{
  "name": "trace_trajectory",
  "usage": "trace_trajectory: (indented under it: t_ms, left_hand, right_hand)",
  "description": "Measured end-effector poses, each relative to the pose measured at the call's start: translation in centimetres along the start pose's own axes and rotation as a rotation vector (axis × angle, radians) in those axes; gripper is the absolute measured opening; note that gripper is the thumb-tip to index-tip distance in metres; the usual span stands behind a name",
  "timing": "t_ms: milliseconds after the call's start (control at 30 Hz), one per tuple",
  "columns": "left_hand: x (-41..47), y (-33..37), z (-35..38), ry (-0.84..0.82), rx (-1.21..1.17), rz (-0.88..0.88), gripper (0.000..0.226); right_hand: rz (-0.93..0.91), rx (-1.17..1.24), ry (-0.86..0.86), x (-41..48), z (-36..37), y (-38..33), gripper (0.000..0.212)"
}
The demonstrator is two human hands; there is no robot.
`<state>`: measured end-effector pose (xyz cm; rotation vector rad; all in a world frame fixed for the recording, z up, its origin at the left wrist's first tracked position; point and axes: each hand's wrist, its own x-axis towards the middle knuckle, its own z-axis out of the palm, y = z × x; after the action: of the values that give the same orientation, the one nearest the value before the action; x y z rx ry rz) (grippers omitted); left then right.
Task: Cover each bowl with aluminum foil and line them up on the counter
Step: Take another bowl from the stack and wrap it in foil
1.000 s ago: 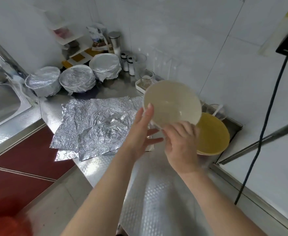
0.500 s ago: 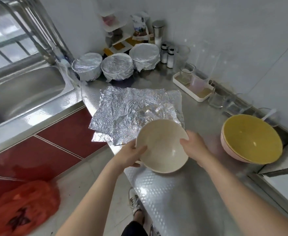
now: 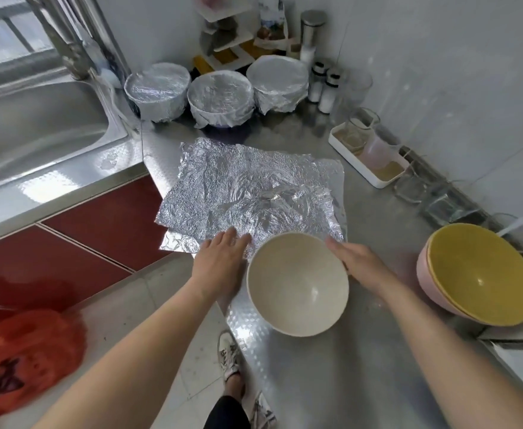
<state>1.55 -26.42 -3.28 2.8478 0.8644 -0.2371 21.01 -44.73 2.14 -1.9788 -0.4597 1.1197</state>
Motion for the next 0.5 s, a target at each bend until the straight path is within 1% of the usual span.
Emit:
trace_trajectory:
  t_ms: [33,67,100,133,167,200,267,433,500]
  left_hand:
    - [0.2,0.0,-0.2,-0.005,-0.007,0.006,0.054]
    - [0.4,-0.2,-0.1,-0.004,-0.016,0.009,0.055]
    - [0.6,-0.3,-0.1,-0.007,-0.024,0.011,0.056]
    - [0.5,-0.3,-0.1,-0.004,-0.008,0.017,0.057]
    - [0.4,-0.3,0.0,0.003,0.016,0.029,0.058]
    - [0.5,-0.4,0.0,0.007,0.041,0.042,0.058]
    - [0.6,-0.4,0.1,-0.01,0.061,0.044,0.059]
    - [1.2,-0.3,0.0,-0.056,0.011,0.023,0.061]
    - [1.3,-0.2,-0.3,-0.046,-0.042,0.024,0.058]
  right_hand:
    - [0.025,0.079,0.064,0.6,-0.4,-0.3,0.036]
    - [0.04,0.104,0.15,1.7,-0.8,-0.3,0.034]
    - [0.043,0.056,0.239,2.8,-1.1,-0.1,0.027]
    - [0.048,-0.046,0.303,3.7,-1.2,0.2,0.019]
    - [0.071,-0.14,0.318,4.5,-1.2,0.5,0.013]
    - [0.114,-0.189,0.295,5.1,-1.2,0.6,0.019]
    - [0.202,-0.187,0.249,6.3,-0.9,1.2,0.034]
    - [0.201,-0.206,0.335,7.5,-1.0,0.6,0.028]
    - [0.191,-0.27,0.381,7.4,-1.4,0.3,0.032]
